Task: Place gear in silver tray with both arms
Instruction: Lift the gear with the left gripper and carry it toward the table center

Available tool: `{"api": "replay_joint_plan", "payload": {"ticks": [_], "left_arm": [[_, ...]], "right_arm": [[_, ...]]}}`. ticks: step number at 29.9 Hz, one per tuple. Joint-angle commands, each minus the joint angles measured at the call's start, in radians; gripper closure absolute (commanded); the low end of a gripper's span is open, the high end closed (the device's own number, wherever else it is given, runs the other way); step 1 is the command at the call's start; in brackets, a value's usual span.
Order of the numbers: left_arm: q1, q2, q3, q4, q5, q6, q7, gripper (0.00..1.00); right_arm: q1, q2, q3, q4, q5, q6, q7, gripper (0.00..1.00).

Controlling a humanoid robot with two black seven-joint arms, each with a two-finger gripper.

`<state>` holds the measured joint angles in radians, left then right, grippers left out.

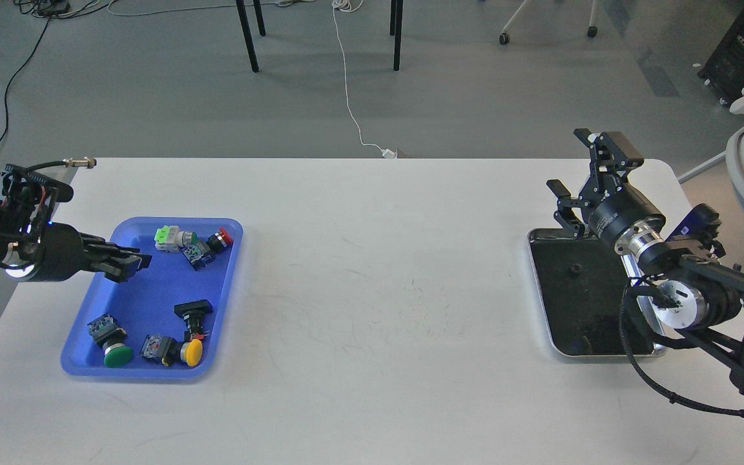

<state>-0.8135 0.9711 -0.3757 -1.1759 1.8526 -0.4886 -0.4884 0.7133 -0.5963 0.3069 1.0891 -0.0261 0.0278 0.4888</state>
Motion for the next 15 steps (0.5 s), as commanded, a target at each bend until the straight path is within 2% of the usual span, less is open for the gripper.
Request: {"api": "replay_joint_plan", "payload": {"ticks": [1,4,9,12,15], "left_arm": [[-0.048,-0.011,-0.029,-0.138,-0.006,0.0,0.0,0.85],[-0.093,-0.067,-0.023,-0.2,0.023,0.0,0.0,0.85],[-0.17,-0.326,-0.006,-0.202,0.242,0.0,0.0,0.85],[-0.217,-0.44,0.035,-0.18,0.304,0.0,0.0,0.85],[-0.277,-0.584,0.121,-0.095,0.316,0.0,0.0,0.85]], "right_arm": [[0.0,0.003,0.0,0.0,0.0,0.001,0.0,0.03],[0.011,0.004,0.0,0.0,0.0,0.001,0.0,0.03],[0.055,0.003,-0.002,0.0,0.002,0.006,0.0,0.03],[0.103,0.001,-0.006,0.0,0.003,0.007,0.0,0.03],[0.176,0.004,-0.025,-0.003,0.011,0.007,0.0,0.03]]}}
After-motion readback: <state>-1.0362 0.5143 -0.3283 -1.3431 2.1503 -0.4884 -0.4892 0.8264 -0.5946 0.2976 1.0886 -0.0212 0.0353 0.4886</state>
